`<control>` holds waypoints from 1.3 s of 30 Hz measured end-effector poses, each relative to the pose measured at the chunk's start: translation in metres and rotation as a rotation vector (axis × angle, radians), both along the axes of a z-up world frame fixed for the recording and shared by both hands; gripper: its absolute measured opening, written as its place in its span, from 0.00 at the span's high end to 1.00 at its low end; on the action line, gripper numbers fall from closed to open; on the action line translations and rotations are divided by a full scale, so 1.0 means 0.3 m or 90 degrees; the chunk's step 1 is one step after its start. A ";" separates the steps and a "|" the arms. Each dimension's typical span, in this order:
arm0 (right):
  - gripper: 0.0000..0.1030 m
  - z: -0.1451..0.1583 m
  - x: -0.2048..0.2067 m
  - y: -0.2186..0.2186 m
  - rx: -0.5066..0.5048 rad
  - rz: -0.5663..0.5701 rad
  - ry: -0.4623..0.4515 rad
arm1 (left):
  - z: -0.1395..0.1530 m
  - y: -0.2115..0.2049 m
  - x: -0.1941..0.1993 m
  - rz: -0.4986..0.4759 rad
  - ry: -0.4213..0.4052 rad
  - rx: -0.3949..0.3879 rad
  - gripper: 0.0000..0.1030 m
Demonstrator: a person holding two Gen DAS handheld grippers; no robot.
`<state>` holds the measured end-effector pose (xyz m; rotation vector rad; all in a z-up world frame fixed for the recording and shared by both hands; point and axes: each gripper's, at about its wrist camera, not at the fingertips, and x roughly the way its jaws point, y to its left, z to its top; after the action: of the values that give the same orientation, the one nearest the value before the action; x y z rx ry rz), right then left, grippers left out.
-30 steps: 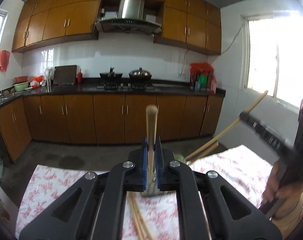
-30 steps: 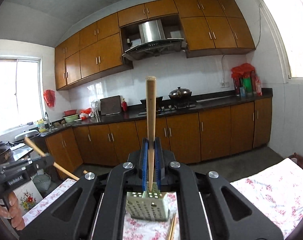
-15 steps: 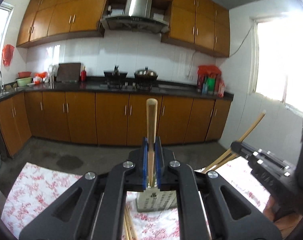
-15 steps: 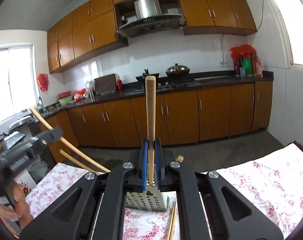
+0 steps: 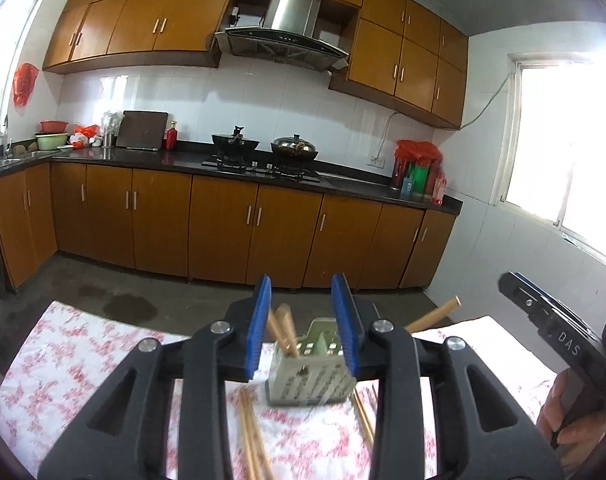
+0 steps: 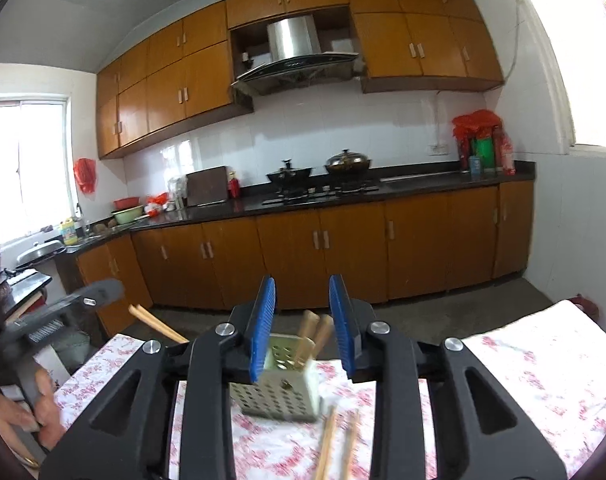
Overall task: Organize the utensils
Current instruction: 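Open the right tool over the holder while the left tool releases its chopstick too, then lower the right tool onto another chopstick while the left tool grasps one too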
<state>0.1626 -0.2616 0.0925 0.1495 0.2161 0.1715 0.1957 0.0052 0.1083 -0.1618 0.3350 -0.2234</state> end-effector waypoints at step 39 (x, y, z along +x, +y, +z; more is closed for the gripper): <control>0.92 -0.736 0.055 0.030 -0.081 -0.004 0.406 | -0.739 -0.007 0.019 0.015 0.362 0.131 0.91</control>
<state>0.1792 -0.2526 -0.1284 0.0739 0.8605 0.0983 0.2014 0.0031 -0.1134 -0.0228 0.9173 -0.1137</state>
